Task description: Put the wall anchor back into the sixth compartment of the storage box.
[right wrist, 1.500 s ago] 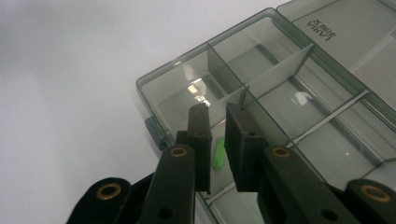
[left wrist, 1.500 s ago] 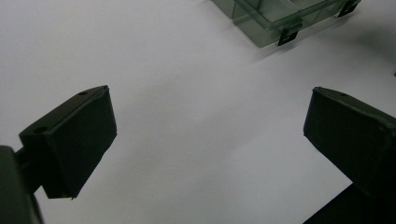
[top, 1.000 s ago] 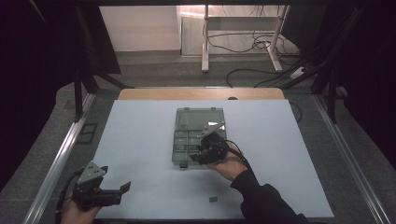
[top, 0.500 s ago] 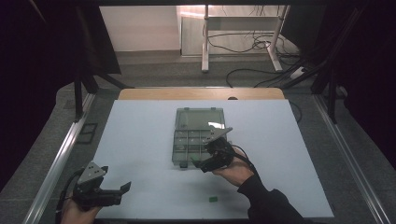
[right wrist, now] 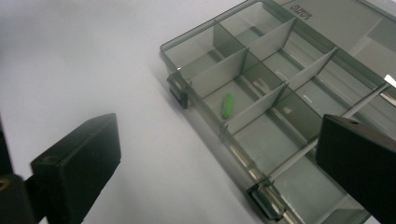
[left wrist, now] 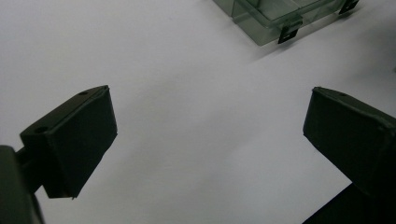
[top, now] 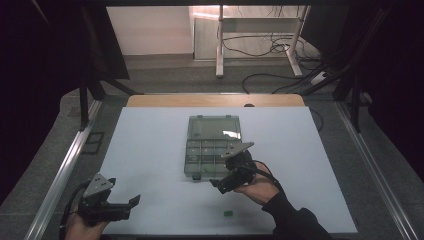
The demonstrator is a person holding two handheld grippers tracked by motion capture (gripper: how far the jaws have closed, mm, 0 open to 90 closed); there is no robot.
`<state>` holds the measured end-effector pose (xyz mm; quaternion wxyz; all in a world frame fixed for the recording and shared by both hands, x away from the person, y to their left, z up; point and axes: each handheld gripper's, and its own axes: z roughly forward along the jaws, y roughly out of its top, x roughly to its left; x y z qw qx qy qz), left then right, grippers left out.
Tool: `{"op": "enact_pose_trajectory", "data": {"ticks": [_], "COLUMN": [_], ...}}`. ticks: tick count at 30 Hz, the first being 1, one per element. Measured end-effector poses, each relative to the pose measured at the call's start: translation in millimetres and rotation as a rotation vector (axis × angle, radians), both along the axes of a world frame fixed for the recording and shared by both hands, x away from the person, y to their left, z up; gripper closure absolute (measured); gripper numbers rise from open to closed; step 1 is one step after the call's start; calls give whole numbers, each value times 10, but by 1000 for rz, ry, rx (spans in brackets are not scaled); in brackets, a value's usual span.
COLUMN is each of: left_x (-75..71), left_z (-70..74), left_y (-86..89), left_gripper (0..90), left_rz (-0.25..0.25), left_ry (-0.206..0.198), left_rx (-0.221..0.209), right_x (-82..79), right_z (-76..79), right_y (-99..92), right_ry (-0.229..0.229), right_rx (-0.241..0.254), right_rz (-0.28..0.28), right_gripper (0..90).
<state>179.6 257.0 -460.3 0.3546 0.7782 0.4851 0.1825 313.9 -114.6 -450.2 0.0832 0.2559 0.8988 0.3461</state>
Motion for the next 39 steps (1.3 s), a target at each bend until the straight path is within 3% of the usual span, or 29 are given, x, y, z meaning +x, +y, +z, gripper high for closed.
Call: {"op": "enact_pose_trajectory", "data": {"ticks": [13,16,27,39], "left_x": [2,2,1,5], "left_z": [-1,-2,-1,-2], "left_y": [-8,-10,-12,-23], "left_gripper": [33,33,33,34], "left_rz": [0,-1,-1,-5], "left_ry": [-1,-1,-1,0], "left_rx": [0,2,5,12], "right_x": [-135,-154,-252,-399], "right_z": [26,14,-19,-61], "right_y": [-167,-195,-282,-389], "right_ry": [1,31,59,50], "right_rx": [-30,-30,-32,-129], "right_rz": [26,20,0,-9], "right_gripper": [0,0,0,52]}}
